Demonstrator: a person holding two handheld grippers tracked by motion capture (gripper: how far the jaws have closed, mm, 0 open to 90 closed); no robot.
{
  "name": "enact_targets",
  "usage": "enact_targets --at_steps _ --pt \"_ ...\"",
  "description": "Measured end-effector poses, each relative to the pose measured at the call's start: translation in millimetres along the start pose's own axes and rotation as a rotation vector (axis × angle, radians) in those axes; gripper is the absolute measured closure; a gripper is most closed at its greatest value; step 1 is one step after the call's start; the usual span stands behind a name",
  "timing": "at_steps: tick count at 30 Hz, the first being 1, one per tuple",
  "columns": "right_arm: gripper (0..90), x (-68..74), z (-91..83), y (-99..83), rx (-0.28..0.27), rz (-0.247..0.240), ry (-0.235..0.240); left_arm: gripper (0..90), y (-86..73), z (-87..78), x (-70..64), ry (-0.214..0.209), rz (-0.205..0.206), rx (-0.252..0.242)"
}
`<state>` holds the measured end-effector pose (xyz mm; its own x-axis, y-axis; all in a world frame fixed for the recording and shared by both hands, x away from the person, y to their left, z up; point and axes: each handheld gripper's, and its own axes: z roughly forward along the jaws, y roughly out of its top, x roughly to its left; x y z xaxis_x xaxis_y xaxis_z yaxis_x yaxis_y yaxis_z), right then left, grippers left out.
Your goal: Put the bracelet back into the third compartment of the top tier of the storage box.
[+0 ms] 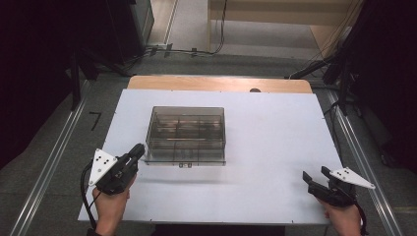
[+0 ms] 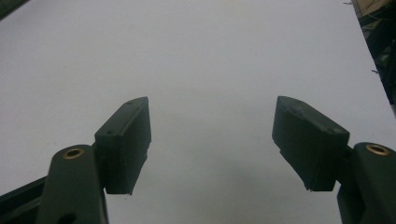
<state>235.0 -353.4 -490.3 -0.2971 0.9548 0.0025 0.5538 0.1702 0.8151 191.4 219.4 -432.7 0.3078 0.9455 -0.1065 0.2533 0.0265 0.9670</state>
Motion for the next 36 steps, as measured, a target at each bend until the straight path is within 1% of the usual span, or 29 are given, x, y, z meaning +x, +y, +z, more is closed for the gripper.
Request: enact_targets --at_steps 4,14,23,32,36 --pt "26.4 -0.1 0.0 -0.1 0.0 -0.001 -0.001 84.7 2.1 -0.9 -2.0 -0.009 0.001 -0.009" --pt "26.4 0.5 0.3 0.0 0.004 0.001 -0.002 84.7 2.8 1.7 -5.4 -0.025 -0.002 -0.006" --pt "26.4 0.5 0.3 0.0 0.004 0.0 -0.001 84.7 3.7 8.1 -14.2 -0.051 0.007 0.0" --pt "26.4 0.2 0.2 -0.2 0.002 0.0 -0.001 84.7 3.8 12.3 -18.1 -0.058 0.012 0.005" --pt "26.4 0.5 0.4 -0.1 0.004 0.0 -0.001 84.8 5.9 12.5 -20.5 -0.065 0.015 -0.002"
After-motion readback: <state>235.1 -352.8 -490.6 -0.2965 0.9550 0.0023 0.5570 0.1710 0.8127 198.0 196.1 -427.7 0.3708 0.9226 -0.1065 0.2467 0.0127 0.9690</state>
